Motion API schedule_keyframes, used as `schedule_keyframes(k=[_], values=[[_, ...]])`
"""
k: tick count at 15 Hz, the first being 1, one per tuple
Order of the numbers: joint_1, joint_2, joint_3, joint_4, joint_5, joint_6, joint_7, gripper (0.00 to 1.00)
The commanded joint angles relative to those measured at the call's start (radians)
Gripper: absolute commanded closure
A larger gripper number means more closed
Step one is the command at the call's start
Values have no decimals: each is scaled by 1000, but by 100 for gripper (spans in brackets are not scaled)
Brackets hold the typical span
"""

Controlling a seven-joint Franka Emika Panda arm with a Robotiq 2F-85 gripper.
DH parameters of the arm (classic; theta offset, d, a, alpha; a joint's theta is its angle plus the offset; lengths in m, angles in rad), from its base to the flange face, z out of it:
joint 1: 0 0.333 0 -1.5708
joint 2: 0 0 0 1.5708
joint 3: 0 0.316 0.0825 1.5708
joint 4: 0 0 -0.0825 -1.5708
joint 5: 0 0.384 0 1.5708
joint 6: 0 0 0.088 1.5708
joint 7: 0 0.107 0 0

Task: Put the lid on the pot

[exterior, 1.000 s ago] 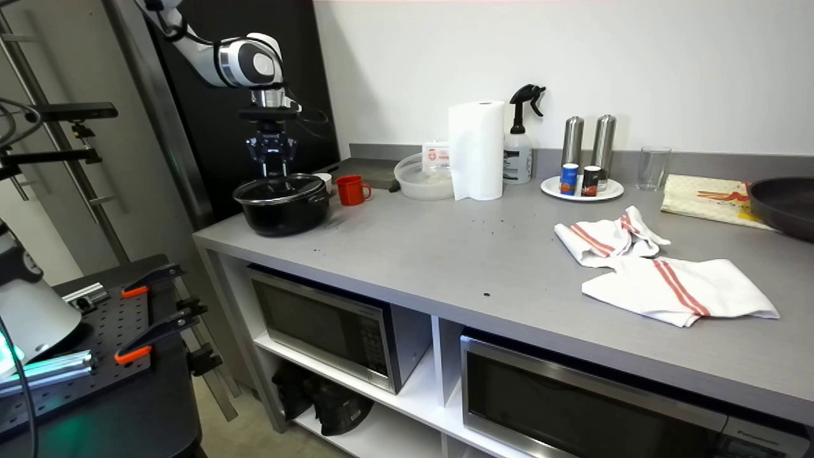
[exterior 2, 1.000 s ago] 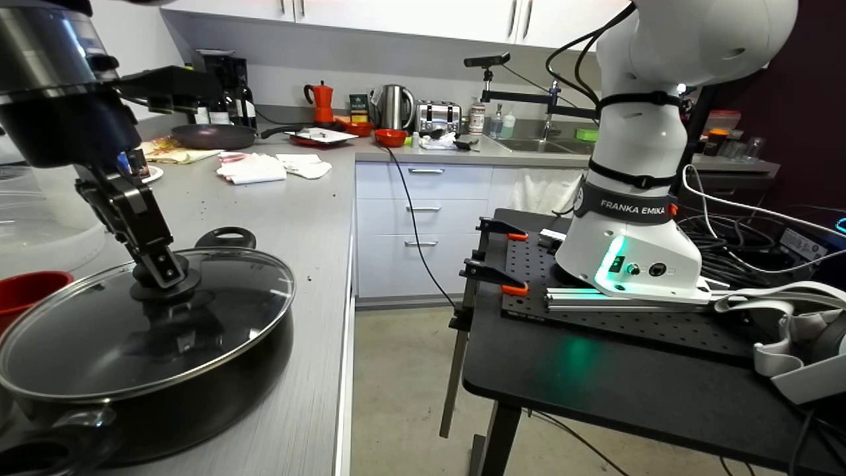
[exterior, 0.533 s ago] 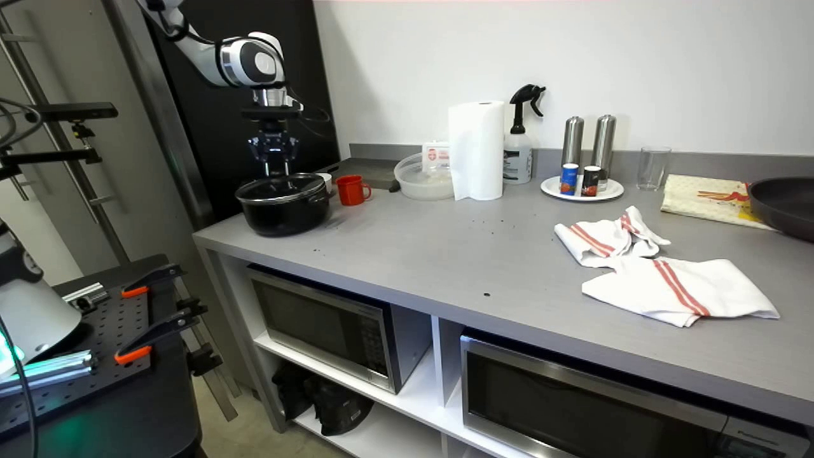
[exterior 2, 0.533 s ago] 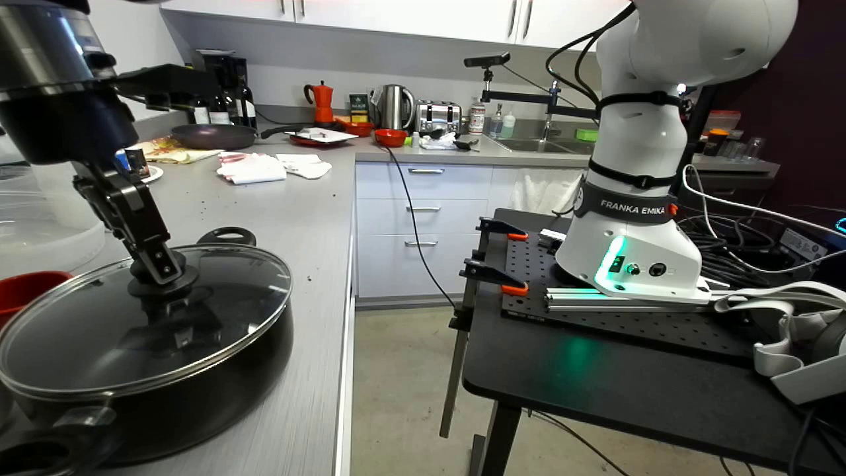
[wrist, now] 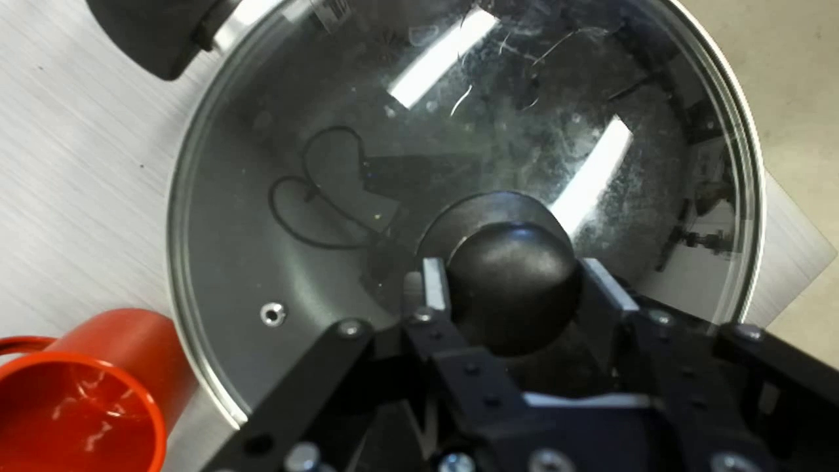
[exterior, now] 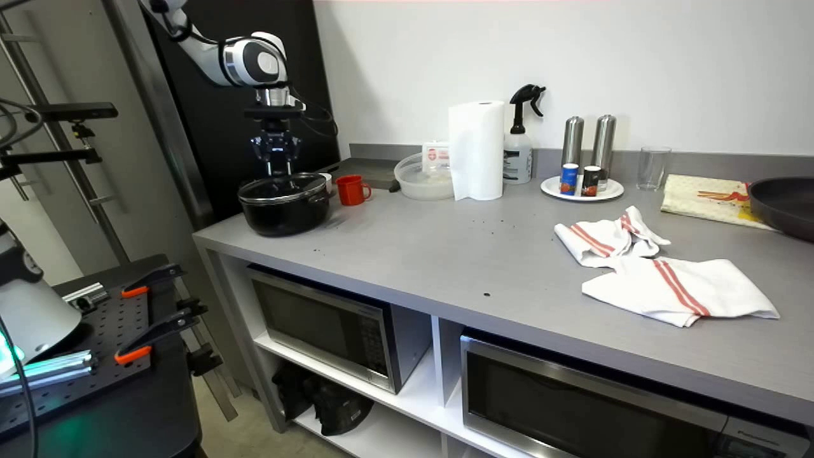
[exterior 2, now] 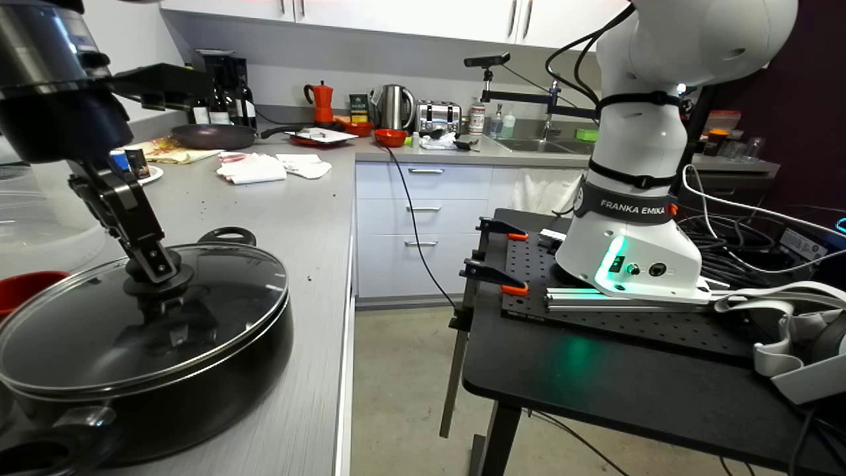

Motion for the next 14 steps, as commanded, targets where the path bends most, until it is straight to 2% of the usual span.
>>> schedule_keyframes(k=[1, 10, 11, 12, 14], values=[[2, 11, -3, 37, -4, -36, -25, 75], [-1, 18, -4, 38, -5, -38, -28, 75], [-1, 19, -4, 40, -4, -41, -26, 25], [-1, 19, -4, 41, -3, -41, -25, 24], [-1, 18, -5, 46, -4, -45, -24, 11]])
